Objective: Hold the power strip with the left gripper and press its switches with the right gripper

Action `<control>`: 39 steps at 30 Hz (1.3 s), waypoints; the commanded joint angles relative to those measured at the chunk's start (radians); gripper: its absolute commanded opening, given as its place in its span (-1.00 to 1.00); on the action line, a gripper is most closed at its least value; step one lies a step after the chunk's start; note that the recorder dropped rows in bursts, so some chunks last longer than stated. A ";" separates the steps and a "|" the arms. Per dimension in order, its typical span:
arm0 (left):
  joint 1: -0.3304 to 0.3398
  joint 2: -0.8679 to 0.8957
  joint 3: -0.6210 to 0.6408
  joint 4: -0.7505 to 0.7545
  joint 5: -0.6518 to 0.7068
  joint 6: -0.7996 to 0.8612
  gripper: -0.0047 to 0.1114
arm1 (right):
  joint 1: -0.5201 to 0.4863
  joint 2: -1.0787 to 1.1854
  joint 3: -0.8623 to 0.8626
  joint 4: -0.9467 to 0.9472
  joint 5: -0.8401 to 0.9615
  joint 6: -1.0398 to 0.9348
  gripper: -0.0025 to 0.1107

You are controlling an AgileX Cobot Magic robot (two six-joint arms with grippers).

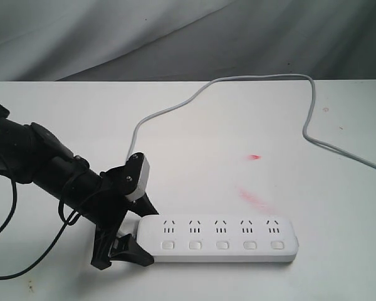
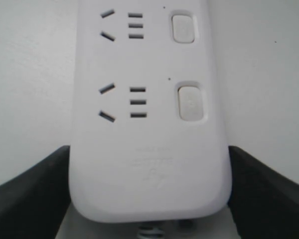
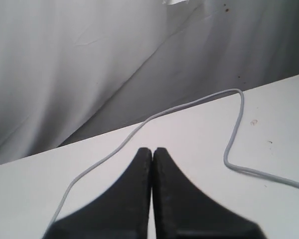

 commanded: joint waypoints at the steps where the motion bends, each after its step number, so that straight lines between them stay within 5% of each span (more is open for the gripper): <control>1: -0.005 0.003 -0.005 0.000 -0.006 -0.010 -0.03 | -0.001 -0.002 0.004 -0.400 0.013 0.406 -0.96; 9: -0.005 0.003 -0.005 0.000 -0.006 -0.010 -0.03 | -0.001 -0.002 0.004 -0.796 0.026 0.626 -0.96; 25: -0.005 0.003 -0.005 0.000 -0.006 -0.010 -0.03 | -0.003 -0.040 0.004 -0.929 0.019 0.625 -0.96; 31: -0.005 0.003 -0.005 0.000 -0.006 -0.010 -0.03 | -0.003 -0.189 0.004 -0.925 0.202 0.475 -0.96; 39: -0.005 0.003 -0.005 0.000 -0.006 -0.010 -0.03 | -0.132 -0.354 0.189 -0.849 0.097 0.452 -0.96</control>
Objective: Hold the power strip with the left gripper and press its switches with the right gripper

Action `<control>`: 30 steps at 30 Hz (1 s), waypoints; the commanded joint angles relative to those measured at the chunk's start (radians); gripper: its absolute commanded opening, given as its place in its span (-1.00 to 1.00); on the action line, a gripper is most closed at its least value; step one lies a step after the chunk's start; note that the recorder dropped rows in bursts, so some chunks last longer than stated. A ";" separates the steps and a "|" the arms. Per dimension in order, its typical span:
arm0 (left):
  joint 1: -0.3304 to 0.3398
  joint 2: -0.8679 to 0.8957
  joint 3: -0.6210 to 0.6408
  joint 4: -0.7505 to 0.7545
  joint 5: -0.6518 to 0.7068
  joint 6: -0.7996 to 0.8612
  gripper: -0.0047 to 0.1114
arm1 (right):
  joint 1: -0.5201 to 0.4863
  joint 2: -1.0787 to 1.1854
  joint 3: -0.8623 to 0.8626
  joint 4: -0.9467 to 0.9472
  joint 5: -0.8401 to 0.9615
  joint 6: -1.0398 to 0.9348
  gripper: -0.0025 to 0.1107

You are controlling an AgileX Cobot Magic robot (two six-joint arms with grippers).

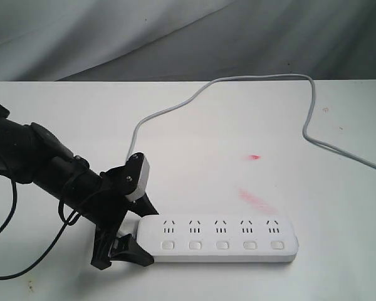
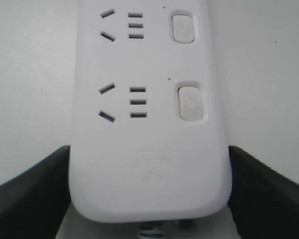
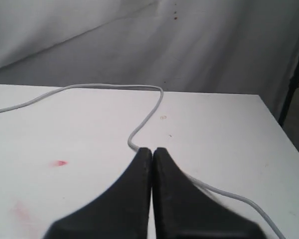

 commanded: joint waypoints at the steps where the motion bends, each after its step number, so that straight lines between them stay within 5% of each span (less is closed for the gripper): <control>1: -0.005 0.003 -0.005 0.000 -0.006 -0.010 -0.03 | -0.052 -0.074 0.110 0.057 -0.103 -0.005 -0.96; 11: -0.005 0.003 -0.005 0.000 -0.006 -0.010 -0.03 | -0.052 -0.153 0.275 0.078 -0.105 -0.002 -0.96; 30: -0.005 0.003 -0.005 0.000 -0.006 -0.010 -0.03 | -0.052 -0.297 0.275 0.082 0.031 0.005 -0.96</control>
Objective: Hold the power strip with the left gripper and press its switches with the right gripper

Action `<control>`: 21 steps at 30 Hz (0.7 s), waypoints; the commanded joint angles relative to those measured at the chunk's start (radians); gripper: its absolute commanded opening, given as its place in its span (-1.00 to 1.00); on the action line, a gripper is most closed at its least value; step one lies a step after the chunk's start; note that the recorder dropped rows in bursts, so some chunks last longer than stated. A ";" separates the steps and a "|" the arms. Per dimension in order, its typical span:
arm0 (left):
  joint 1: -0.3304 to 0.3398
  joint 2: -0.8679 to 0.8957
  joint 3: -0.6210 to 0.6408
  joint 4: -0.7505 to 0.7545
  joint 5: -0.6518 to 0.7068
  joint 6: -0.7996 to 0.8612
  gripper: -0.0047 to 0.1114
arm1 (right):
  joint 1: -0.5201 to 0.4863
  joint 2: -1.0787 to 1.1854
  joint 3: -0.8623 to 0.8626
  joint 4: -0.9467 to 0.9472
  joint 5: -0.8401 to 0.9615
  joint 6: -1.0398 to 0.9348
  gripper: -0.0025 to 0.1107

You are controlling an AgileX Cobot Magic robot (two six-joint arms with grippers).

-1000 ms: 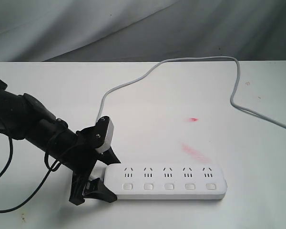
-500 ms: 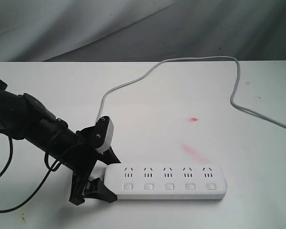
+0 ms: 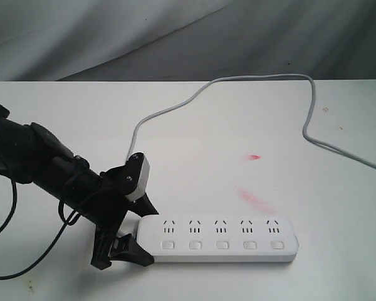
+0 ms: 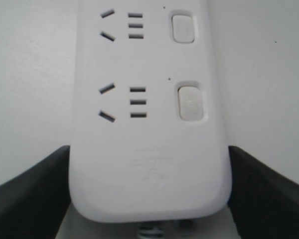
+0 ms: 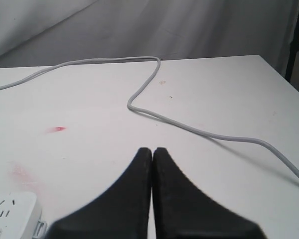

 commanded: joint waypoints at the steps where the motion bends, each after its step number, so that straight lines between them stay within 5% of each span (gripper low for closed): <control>1: -0.005 0.003 -0.005 0.000 -0.006 -0.010 -0.03 | -0.008 -0.006 0.004 0.005 0.005 0.005 -0.96; 21: -0.005 0.003 -0.005 0.000 -0.006 -0.010 -0.03 | -0.008 -0.006 0.004 0.005 -0.002 0.005 -0.96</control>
